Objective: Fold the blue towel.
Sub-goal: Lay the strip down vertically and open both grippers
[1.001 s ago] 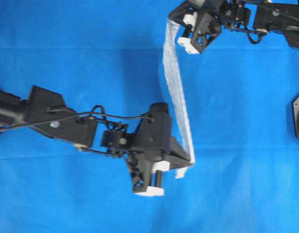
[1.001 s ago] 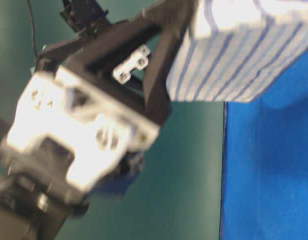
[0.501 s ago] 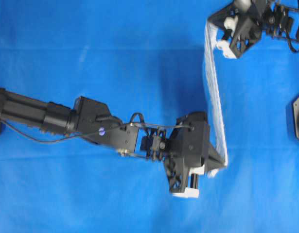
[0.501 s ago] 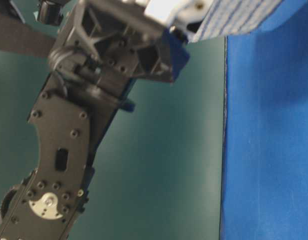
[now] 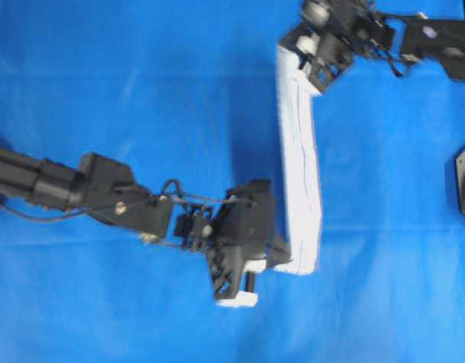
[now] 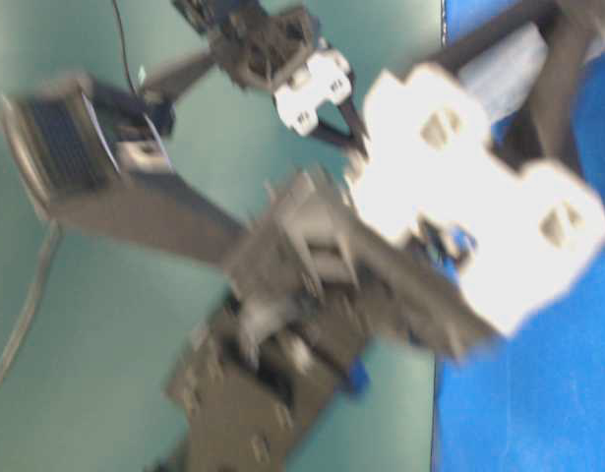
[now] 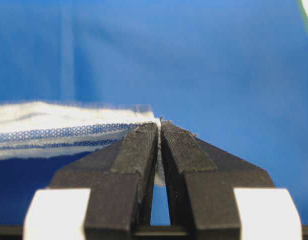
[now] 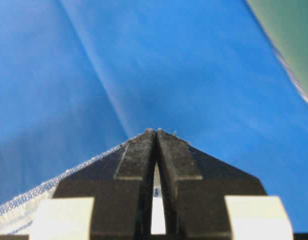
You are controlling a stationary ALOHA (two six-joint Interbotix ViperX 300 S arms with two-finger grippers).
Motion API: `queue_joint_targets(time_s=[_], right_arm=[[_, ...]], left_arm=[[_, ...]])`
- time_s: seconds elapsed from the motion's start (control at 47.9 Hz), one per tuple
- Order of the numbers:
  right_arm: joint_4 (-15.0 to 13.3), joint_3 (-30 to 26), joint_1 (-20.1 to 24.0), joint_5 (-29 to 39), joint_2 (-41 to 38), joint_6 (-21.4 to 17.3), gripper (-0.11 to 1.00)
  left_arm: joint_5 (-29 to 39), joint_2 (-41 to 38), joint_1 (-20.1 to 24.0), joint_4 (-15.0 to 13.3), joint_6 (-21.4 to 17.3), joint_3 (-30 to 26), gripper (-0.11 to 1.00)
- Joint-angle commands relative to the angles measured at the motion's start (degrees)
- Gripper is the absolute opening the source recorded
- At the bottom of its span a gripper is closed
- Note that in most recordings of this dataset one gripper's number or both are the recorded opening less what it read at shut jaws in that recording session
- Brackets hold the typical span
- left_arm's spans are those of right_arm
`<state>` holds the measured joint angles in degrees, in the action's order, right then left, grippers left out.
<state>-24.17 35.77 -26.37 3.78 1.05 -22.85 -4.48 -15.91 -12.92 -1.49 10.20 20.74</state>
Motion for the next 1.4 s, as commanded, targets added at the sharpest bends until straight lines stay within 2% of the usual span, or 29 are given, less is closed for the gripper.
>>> queue_joint_targets(time_s=[0.0,0.167,0.334,0.668,0.709,0.772,0.96,1.001,1.043,1.148,1.377], right_arm=[[0.1,-4.3,0.4,-0.6,-1.8,-0.3,0.02],[0.3,-8.3,1.6,-0.5,-5.9,-0.4,0.02],[0.6,-8.4,1.6,-0.4,-6.2,-0.4,0.02],[0.6,-8.3,1.6,0.8,-5.9,-0.3,0.03],[0.6,-8.2,1.6,0.9,-5.7,0.0,0.03],[0.5,-8.0,1.8,0.8,-5.4,0.4,0.06],[-0.2,-6.5,2.2,0.8,-1.9,1.1,0.59],[-0.2,-5.9,2.3,0.7,-0.8,1.0,0.64],[-0.2,-5.2,2.2,0.8,0.6,1.0,0.62],[-0.2,-2.5,2.5,0.6,4.7,1.0,0.55],[-0.1,6.9,3.5,-3.7,16.2,0.4,0.56]], left_arm=[[-1.8,3.8,-1.8,-0.1,1.8,2.9,0.01],[-4.8,5.4,-3.0,-0.1,4.1,7.5,0.01],[-5.6,6.7,-3.1,-0.2,4.3,10.3,0.01],[-5.5,6.9,-3.0,-0.2,4.2,10.5,0.02],[-5.5,6.9,-3.0,-0.2,4.2,10.5,0.05],[-5.3,6.9,-3.0,-0.2,4.2,10.3,0.15],[-2.3,10.1,-2.5,-0.2,4.1,11.2,0.66],[-0.8,11.3,-2.5,-0.1,4.0,11.6,0.74],[0.7,12.7,-2.4,-0.2,3.6,12.0,0.76],[3.7,16.5,-1.7,0.0,3.4,13.5,0.73],[3.0,24.5,2.5,0.2,0.6,19.0,0.73]])
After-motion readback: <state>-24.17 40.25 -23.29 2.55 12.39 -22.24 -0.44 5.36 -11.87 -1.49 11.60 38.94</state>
